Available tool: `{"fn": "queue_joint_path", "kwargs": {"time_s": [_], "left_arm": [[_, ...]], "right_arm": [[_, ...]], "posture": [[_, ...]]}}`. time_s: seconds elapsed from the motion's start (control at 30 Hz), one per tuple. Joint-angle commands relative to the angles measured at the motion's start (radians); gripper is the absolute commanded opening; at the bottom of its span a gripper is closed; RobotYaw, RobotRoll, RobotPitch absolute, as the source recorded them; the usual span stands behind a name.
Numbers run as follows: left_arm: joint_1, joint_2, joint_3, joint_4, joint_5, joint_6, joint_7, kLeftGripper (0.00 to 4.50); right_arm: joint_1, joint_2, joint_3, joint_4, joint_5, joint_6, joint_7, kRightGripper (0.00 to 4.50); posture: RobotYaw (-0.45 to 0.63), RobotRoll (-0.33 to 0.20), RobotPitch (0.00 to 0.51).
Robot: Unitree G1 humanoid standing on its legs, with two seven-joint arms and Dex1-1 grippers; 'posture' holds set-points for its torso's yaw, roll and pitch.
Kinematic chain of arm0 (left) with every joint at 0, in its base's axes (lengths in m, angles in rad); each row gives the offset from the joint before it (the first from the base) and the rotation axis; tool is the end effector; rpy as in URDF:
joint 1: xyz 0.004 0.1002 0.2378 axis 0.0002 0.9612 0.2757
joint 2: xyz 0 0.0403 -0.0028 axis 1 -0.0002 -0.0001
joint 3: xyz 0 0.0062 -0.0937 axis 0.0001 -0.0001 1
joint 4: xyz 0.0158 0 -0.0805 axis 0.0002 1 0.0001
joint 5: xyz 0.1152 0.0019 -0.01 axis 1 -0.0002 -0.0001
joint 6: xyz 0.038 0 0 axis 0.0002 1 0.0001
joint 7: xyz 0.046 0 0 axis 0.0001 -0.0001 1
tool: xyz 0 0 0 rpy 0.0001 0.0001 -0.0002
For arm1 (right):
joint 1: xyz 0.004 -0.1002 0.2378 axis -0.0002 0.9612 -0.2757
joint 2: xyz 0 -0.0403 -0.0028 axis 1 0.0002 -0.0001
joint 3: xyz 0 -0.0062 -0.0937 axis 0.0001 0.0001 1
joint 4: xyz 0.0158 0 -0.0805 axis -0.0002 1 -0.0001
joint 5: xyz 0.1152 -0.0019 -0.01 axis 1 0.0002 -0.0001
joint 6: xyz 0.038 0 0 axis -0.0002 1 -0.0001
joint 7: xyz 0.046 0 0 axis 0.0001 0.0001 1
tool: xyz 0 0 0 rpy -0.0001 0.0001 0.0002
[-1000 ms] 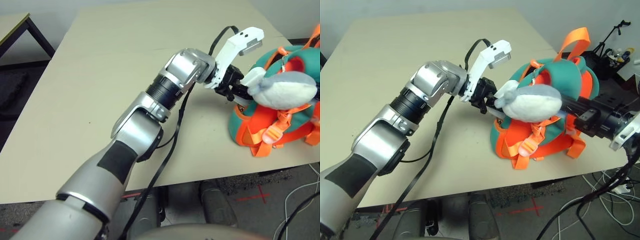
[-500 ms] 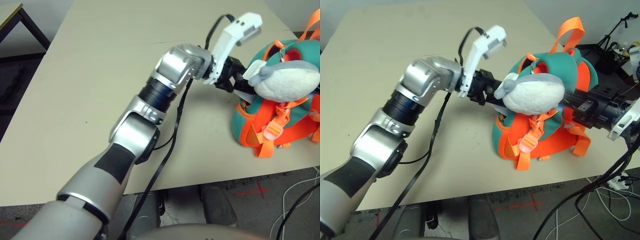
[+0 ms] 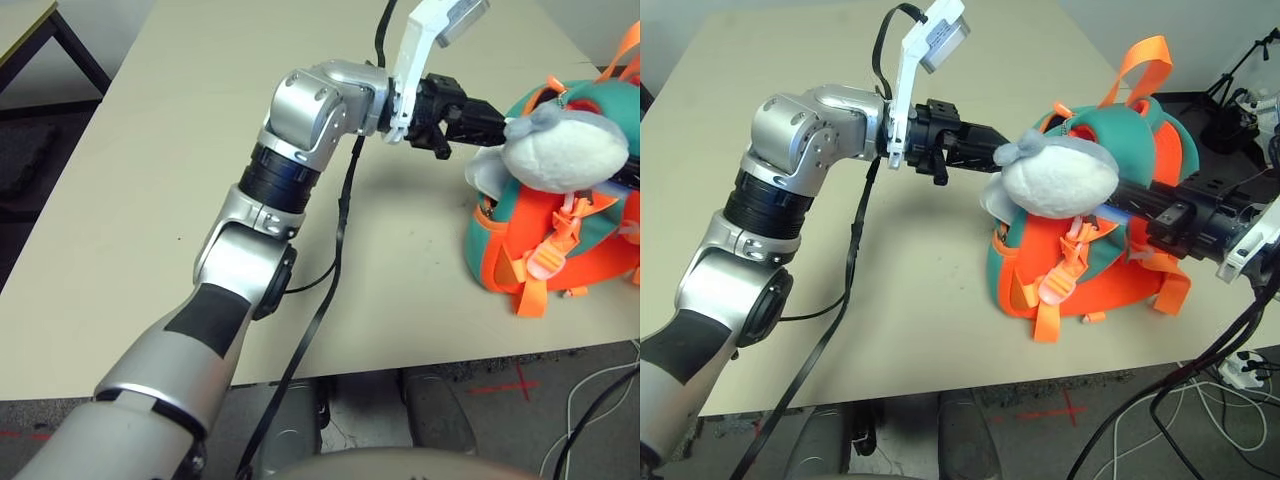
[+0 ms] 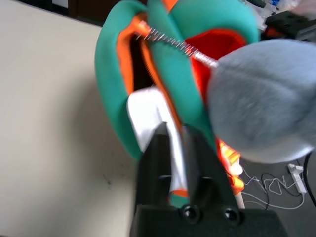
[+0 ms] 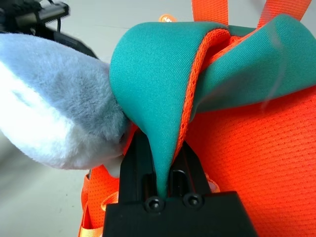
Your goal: Put the pencil case into the backpack and zip it.
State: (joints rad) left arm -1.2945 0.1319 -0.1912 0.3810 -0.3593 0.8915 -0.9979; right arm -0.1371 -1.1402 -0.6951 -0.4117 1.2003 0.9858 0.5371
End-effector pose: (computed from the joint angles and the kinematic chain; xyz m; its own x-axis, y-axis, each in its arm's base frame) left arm 0.3254 0.0405 0.3027 0.0972 -0.9742 -0.2039 0.9950 0.1002 -0.0043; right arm 0.1718 -0.2897 0.2971 0.8158 0.5652 -0.1230 -0.5751 0.8152 -0.0687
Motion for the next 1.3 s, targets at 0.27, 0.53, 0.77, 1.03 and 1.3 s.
{"fn": "queue_joint_path", "kwargs": {"time_s": [0.27, 0.53, 0.77, 1.03, 1.3], "left_arm": [[0.045, -0.021, -0.026, 0.034, 0.008, -0.022, 0.020, 0.00], [0.087, -0.060, -0.067, 0.035, 0.012, -0.012, 0.024, 0.00], [0.043, -0.172, -0.058, 0.114, 0.007, -0.059, 0.031, 0.00], [0.033, -0.183, -0.019, 0.133, 0.015, -0.119, 0.039, 0.00], [0.090, 0.103, -0.026, -0.209, -0.022, -0.094, -0.087, 0.94]], "right_arm": [[0.011, 0.012, -0.042, -0.020, 0.005, 0.029, 0.002, 0.02], [0.008, 0.023, -0.050, -0.031, 0.005, 0.037, -0.007, 0.02], [-0.002, 0.037, -0.033, -0.034, 0.005, 0.028, -0.011, 0.02], [-0.029, 0.043, -0.004, -0.021, -0.010, 0.021, -0.005, 0.02], [-0.064, 0.046, 0.037, 0.005, -0.038, 0.014, 0.016, 0.02]], "posture": [[-0.15, 0.000, 0.169], [-0.15, 0.000, 0.165], [-0.14, 0.000, 0.162], [-0.13, 0.000, 0.159], [-0.09, 0.000, 0.155]]}}
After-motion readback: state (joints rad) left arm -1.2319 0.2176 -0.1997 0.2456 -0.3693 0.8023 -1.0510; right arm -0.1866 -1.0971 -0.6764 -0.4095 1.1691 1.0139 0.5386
